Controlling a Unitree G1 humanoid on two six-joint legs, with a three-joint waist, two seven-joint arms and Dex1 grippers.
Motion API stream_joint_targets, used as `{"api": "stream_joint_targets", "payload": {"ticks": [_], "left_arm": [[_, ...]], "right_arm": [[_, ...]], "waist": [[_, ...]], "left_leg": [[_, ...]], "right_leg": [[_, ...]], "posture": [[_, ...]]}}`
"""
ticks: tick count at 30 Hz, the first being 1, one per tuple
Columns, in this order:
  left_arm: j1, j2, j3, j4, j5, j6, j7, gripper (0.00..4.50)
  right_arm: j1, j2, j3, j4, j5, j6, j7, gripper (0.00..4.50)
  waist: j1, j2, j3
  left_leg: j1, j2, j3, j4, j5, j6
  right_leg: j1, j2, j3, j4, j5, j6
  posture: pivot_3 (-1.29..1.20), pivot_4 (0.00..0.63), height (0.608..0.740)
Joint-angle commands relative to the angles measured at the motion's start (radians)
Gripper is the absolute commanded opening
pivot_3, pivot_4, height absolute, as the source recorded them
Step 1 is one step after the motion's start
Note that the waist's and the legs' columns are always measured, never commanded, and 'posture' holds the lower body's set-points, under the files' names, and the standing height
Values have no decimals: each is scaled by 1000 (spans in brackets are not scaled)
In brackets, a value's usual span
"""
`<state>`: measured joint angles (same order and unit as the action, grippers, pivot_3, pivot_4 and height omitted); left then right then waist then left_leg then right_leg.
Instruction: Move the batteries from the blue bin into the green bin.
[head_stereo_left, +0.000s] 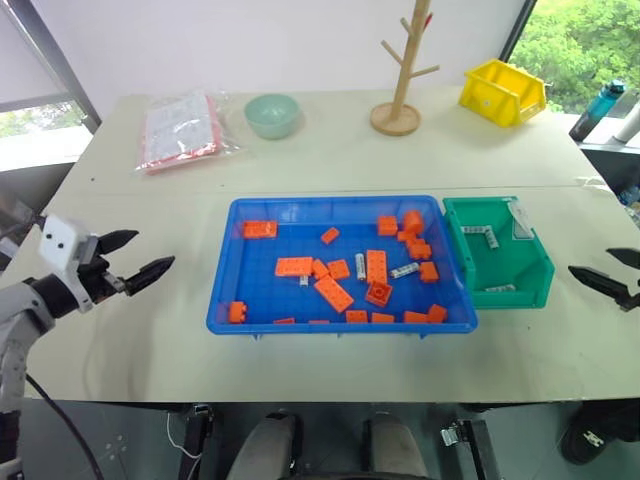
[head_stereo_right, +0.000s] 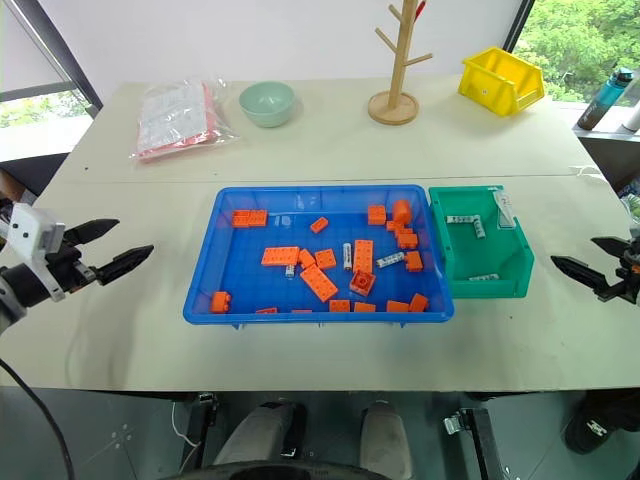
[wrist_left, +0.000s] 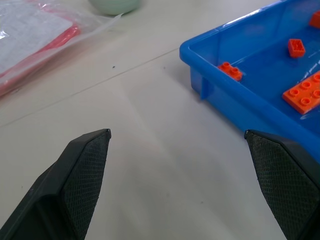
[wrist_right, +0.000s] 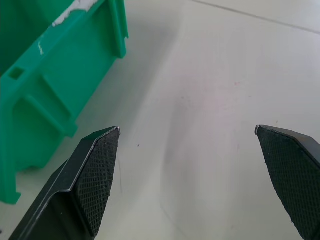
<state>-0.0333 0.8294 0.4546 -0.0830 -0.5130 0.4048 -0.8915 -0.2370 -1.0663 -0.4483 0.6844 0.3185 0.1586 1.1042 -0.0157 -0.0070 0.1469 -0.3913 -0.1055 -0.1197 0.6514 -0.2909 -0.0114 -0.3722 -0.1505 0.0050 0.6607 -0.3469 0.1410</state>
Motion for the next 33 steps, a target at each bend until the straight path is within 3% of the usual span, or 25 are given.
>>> {"api": "stream_joint_targets", "payload": {"ticks": [1, 16, 23, 27, 33], "left_arm": [[2, 27, 34, -27, -12, -4, -15, 4500], [-87, 30, -12, -29, -33, 49, -26, 4500], [-150, 43, -40, -58, -41, 59, -37, 4500], [-188, 88, -63, -104, -96, 116, -103, 4500], [-259, 140, -153, -123, -128, 146, -226, 4500]], "right_arm": [[10, -14, -11, -38, 2, -18, -3, 4461], [-11, -39, 6, -146, 22, 67, -2, 4461], [-131, -74, 62, -440, 123, 276, 62, 4461], [-330, -29, 211, -639, 176, 415, 56, 4461], [-620, 230, 537, -728, 73, 530, -45, 4461]], "waist": [[0, 0, 0], [0, 0, 0], [-7, 5, 3], [-7, 4, 5], [-4, 3, 6]], "left_leg": [[0, 0, 0, 0, 0, 0], [0, 0, 0, 0, 0, 0], [0, 1, 2, 0, 0, 0], [0, 3, 2, 0, 0, 0], [-1, 2, 1, 0, 0, 0]], "right_leg": [[0, 0, 0, 0, 0, 0], [0, 0, 0, 0, 0, 0], [-1, 0, 0, 0, 0, 0], [-2, 1, -1, 1, 0, 0], [-3, 0, -1, 1, 0, 0]], "posture": [[0, 150, 719], [0, 150, 719], [0, 150, 719], [0, 150, 719], [0, 150, 719]]}}
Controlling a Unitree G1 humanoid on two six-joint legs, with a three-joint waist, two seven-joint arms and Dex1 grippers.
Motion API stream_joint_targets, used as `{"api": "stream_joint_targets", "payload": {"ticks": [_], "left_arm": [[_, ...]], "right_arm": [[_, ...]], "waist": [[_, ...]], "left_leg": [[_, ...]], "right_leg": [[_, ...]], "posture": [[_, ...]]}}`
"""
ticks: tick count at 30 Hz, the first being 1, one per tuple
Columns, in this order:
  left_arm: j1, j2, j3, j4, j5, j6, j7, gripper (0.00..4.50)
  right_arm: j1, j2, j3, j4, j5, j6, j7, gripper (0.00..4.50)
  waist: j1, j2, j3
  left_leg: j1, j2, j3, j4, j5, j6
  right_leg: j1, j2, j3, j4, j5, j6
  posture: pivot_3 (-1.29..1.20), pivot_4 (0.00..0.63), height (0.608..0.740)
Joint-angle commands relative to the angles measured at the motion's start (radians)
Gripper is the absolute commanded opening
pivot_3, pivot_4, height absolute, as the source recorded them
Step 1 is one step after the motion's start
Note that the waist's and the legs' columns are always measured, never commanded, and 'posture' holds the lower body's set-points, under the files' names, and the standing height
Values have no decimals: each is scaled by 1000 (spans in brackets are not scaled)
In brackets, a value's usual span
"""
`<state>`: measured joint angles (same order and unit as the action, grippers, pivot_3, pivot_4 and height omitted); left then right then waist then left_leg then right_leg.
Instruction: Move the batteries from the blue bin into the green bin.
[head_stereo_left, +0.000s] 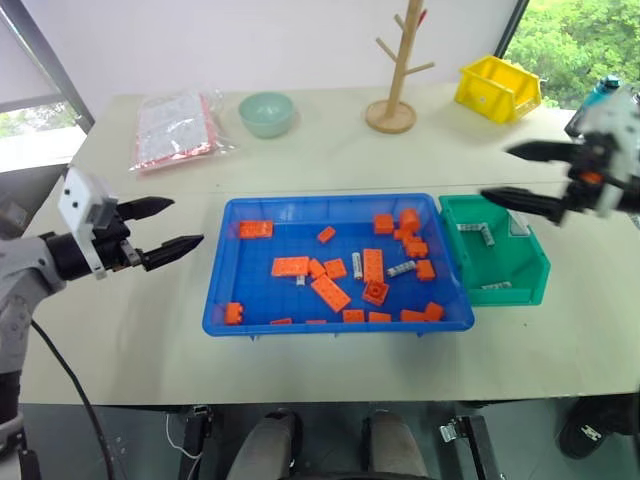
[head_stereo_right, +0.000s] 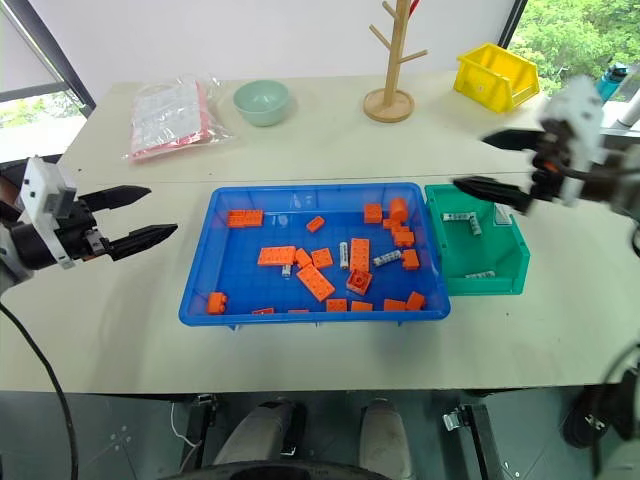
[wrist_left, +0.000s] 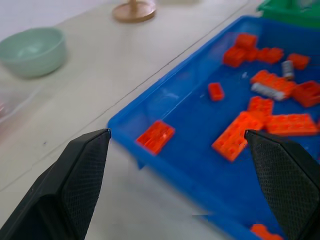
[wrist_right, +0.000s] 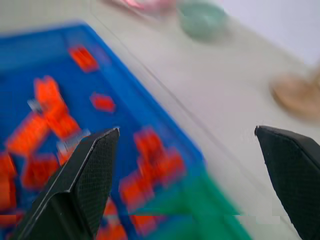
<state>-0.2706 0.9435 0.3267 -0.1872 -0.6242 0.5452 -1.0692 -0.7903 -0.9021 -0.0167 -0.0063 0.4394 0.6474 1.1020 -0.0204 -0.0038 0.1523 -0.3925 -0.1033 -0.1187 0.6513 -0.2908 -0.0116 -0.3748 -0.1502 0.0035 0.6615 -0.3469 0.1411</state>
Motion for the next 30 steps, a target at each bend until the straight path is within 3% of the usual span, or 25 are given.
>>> {"api": "stream_joint_targets", "payload": {"ticks": [1, 7, 12, 16, 25, 28, 30], "left_arm": [[-33, 30, -41, -17, -15, 4, -69, 4500], [-71, 47, -100, -12, 2, -15, -149, 4500], [-76, 51, -111, -4, 18, -34, -167, 4500], [-72, 45, -113, 2, 25, -39, -170, 4500], [-80, 37, -115, 8, 35, -47, -153, 4500], [-84, 36, -115, 6, 33, -45, -145, 4500], [-85, 35, -114, 5, 32, -44, -139, 4500]], "right_arm": [[-91, 110, 165, -42, -78, 43, -50, 4461], [-182, 313, 401, 23, -208, 50, -75, 4461], [-200, 470, 528, 104, -299, 38, -112, 4461], [-191, 575, 561, 173, -339, 17, -136, 4461], [-189, 655, 572, 286, -404, -47, -153, 4461], [-190, 677, 563, 328, -420, -68, -165, 3624], [-191, 687, 559, 340, -427, -77, -164, 2568]], "waist": [[2, 0, 0], [-9, -1, 1], [-26, -1, 1], [-43, -1, 0], [-52, -1, 0], [-52, -1, 0], [-52, -1, 0]], "left_leg": [[0, 0, 0, 0, 0, 0], [-19, -2, -7, 12, 0, 0], [-20, -4, -12, 12, 1, -1], [-19, -4, -13, 13, 1, -1], [-19, -6, -18, 13, 1, -2], [-19, -6, -18, 13, 1, -2], [-19, -6, -18, 13, 1, -2]], "right_leg": [[-1, 0, 0, 1, 0, 0], [-17, 0, -5, 9, 0, 0], [-16, -1, -7, 13, 0, 0], [-19, -1, -7, 21, 0, 0], [-19, 0, -7, 22, 0, 0], [-19, 0, -7, 23, 0, 0], [-19, 0, -7, 23, 0, 0]], "posture": [[0, 150, 719], [0, 150, 719], [0, 150, 719], [0, 150, 719], [0, 150, 719], [0, 150, 719], [0, 150, 719]]}}
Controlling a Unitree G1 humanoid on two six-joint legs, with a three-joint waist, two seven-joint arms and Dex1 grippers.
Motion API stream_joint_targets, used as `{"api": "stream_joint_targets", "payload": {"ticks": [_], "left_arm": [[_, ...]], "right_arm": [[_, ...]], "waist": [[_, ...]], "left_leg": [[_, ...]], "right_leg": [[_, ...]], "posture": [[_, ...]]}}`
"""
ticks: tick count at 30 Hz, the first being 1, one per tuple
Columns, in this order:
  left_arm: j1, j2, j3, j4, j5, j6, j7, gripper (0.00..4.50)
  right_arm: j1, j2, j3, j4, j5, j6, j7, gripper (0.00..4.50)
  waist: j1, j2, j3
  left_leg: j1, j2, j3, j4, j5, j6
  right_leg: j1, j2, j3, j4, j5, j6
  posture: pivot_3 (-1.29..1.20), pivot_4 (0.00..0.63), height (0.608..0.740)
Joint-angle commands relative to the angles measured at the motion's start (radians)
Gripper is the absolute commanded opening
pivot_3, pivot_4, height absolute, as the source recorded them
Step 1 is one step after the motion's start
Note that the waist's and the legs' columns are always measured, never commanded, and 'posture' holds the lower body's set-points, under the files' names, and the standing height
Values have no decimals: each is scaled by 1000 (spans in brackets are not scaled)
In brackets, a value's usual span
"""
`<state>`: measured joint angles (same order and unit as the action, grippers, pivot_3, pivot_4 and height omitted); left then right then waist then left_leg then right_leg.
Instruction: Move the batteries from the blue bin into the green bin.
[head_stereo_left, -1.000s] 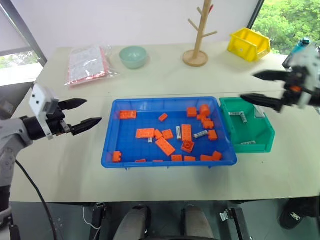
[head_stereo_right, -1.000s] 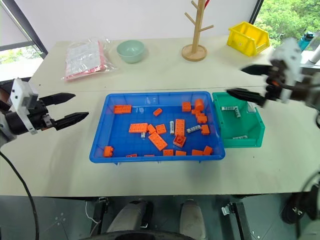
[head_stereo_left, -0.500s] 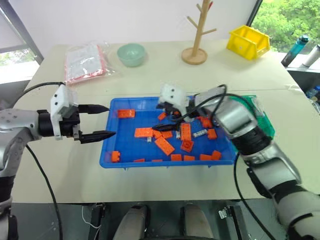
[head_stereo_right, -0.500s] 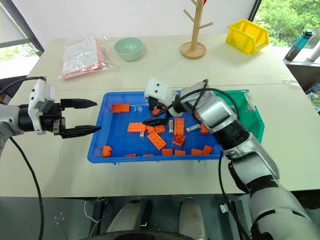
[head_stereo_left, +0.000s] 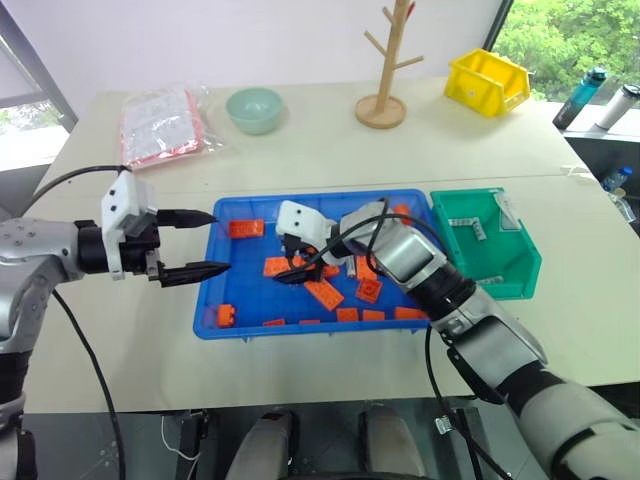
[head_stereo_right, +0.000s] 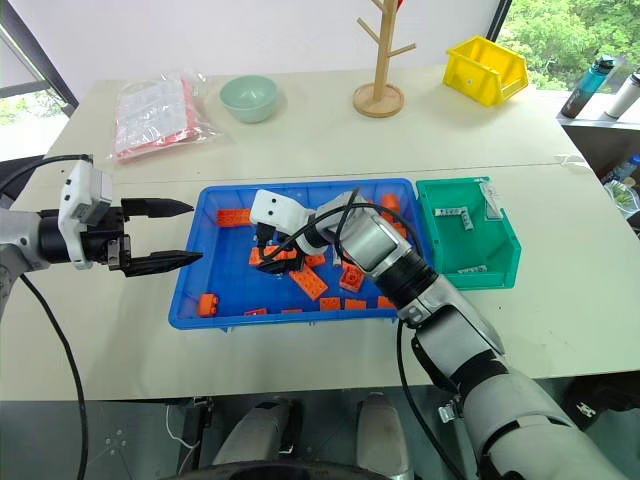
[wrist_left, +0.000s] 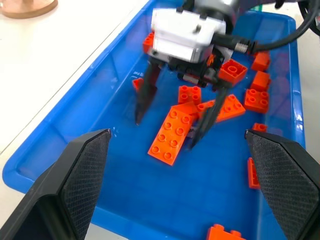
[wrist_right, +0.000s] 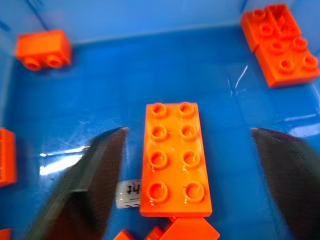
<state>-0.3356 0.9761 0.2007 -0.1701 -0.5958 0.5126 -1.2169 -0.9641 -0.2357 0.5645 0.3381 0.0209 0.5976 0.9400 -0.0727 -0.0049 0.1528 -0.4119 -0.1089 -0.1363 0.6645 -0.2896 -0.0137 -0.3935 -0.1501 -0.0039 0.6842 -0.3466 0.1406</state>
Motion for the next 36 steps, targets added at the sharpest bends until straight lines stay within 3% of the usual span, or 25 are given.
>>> {"api": "stream_joint_targets", "payload": {"ticks": [1, 3, 12, 14, 17, 20, 28, 36], "left_arm": [[-22, 2, 13, -11, 3, -11, 11, 4500], [-25, 2, 13, -10, 3, -10, 15, 4500], [-47, -13, -4, 2, 10, -18, 30, 4500], [-53, -23, -12, 2, 12, -19, 35, 4500], [-67, -42, -26, 3, 17, -21, 45, 4500], [-76, -53, -33, 3, 22, -21, 44, 4500], [-74, -57, -41, -1, 25, -30, 38, 4500], [-116, -61, -70, 8, 32, -33, 31, 4500]], "right_arm": [[-18, 25, -24, -3, -10, -28, 0, 2034], [-23, 37, -35, -1, -6, -22, 2, 1184], [-74, 112, -94, 118, -23, -98, -58, 1184], [-91, 141, -116, 180, -25, -122, -88, 2254], [-92, 145, -126, 196, -14, -174, -50, 3486], [-86, 116, -150, 163, 6, -167, 4, 3486], [27, -106, -180, -48, 80, -139, 238, 3486], [116, -100, -133, -130, 65, -105, 238, 3486]], "waist": [[0, 0, 0], [0, 0, 0], [-1, 0, 0], [-1, 0, 0], [-3, 0, 0], [-3, 0, 0], [1, 0, 0], [-5, 0, 0]], "left_leg": [[0, 0, 0, 0, 0, 0], [0, 0, 0, 0, 0, 0], [0, 0, 0, 0, 0, 0], [0, 0, 0, 0, 0, 0], [0, 0, 0, 0, 0, 0], [0, 0, -1, 1, 0, 0], [0, -1, -3, 1, 0, 0], [0, 0, -2, 1, 0, 0]], "right_leg": [[0, 0, 0, 0, 0, 0], [0, 0, 0, 0, 0, 0], [0, 0, 0, 0, 0, 0], [0, 0, 0, 1, 0, 0], [0, 0, 0, 1, 0, 0], [0, 0, 0, 1, 0, 0], [2, 0, 0, 1, 0, 0], [-1, 0, 0, 2, 0, 0]], "posture": [[0, 150, 719], [0, 150, 719], [0, 150, 719], [0, 150, 719], [0, 150, 719], [0, 150, 719], [0, 150, 719], [0, 150, 719]]}}
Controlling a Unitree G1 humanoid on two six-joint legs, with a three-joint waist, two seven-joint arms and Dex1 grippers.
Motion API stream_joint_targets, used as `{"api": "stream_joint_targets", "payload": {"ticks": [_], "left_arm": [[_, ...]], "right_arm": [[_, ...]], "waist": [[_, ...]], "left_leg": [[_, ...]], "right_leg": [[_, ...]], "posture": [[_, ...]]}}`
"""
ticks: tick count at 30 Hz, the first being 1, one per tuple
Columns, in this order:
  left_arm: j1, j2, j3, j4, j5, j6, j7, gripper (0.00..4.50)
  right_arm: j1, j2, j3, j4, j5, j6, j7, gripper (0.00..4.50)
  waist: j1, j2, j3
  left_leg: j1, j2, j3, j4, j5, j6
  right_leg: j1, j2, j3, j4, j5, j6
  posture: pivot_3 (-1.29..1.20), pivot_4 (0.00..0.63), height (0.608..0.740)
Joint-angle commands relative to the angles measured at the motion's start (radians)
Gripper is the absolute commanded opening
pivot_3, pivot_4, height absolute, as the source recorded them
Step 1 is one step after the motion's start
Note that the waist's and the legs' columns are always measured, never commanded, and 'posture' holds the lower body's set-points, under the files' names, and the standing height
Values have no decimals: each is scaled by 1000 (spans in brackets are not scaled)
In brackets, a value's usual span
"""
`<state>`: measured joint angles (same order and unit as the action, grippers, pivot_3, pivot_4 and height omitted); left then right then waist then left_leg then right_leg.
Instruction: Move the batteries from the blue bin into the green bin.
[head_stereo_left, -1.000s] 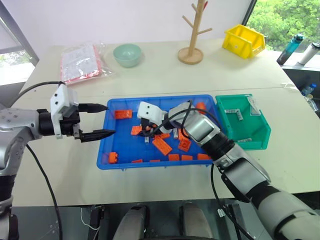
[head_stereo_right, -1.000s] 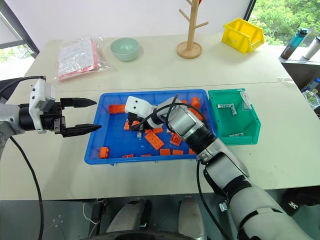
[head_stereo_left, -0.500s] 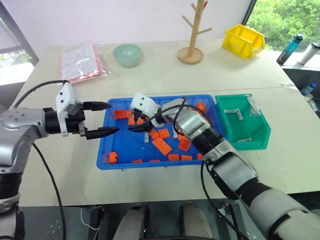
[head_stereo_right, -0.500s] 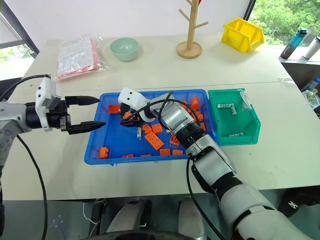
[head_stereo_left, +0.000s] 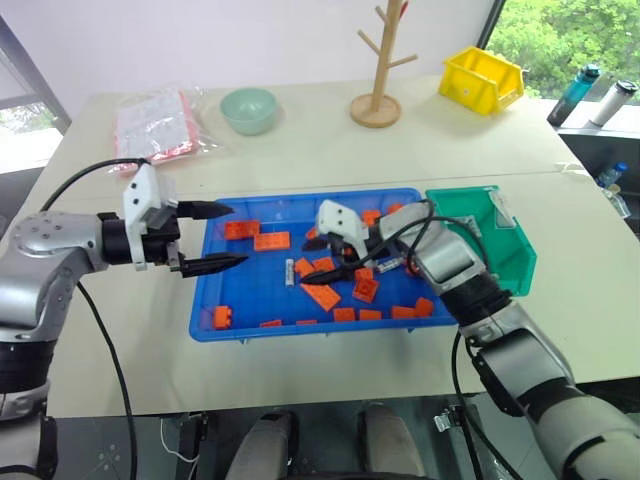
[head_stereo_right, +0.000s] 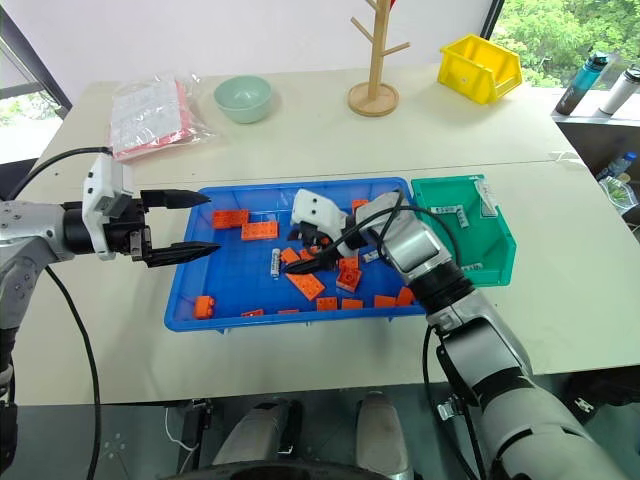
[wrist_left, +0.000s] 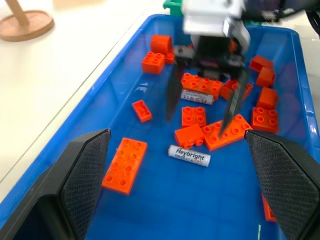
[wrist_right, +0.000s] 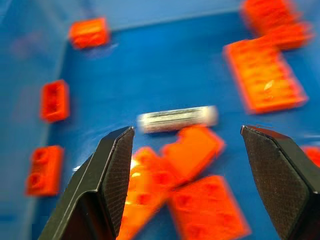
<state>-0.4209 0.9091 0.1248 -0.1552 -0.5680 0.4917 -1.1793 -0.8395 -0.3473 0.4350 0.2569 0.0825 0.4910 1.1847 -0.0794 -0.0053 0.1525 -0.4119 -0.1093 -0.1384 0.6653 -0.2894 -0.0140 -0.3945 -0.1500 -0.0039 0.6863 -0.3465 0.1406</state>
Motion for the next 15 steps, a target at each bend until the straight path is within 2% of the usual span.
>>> {"api": "stream_joint_targets", "payload": {"ticks": [1, 9, 12, 15], "left_arm": [[-35, 6, 4, -4, 6, -12, -8, 4500], [-55, 5, -4, 1, 12, -8, -18, 4500], [-55, 6, -5, 0, 10, -8, -18, 4500], [-53, 8, -2, -5, 8, -5, -16, 4500]], "right_arm": [[-5, 13, -2, -50, 2, 0, -9, 3486], [-3, 37, 21, 14, -38, -61, -41, 3486], [-7, 46, 28, 50, -63, -99, -61, 4394], [-6, 54, 23, 59, -63, -103, -57, 4462]], "waist": [[4, 0, 0], [9, 0, 0], [7, 0, 0], [7, 0, 0]], "left_leg": [[0, 0, 0, 0, 0, 0], [0, -1, -1, 0, 0, 0], [0, -1, -1, 0, 0, 0], [0, -1, -1, 0, 0, 0]], "right_leg": [[0, 0, 0, 0, 0, 0], [1, 0, 0, -1, 0, 0], [1, 0, 0, -1, 0, 0], [0, 0, 0, 0, 0, 0]], "posture": [[0, 150, 719], [0, 150, 719], [0, 150, 719], [0, 150, 719]]}}
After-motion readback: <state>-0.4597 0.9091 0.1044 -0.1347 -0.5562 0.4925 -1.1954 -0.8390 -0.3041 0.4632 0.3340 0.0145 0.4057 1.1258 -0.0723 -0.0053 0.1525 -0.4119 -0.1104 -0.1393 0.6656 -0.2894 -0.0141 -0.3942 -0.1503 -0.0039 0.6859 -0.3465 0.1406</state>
